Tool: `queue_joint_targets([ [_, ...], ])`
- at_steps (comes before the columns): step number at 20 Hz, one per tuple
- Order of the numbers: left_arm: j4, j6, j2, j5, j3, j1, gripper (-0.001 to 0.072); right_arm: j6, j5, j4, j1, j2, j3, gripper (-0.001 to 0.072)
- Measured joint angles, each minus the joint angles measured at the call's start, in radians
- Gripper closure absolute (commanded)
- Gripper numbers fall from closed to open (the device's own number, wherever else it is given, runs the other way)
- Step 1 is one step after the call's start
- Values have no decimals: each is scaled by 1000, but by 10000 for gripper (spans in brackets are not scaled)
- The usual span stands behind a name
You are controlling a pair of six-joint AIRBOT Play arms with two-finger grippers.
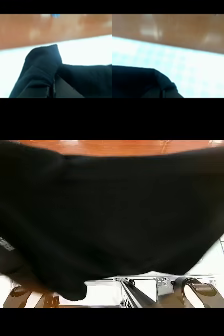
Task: Fold the shirts.
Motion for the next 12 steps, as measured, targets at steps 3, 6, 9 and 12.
queue_joint_targets([
  [3, -14, 26, -38, 97, -225, -18, 677, 10, -98, -31, 0, -87, -151, 688],
  [6, -21, 59, -140, 251, -375, -69, 677, 22, -215, -47, 0, -268, -208, 688],
  [9, -25, 78, -302, 415, -415, -130, 676, 55, -296, -55, 0, -498, -157, 688],
  [12, -31, 85, -473, 545, -368, -178, 676, 99, -335, -28, -4, -737, -27, 683],
])
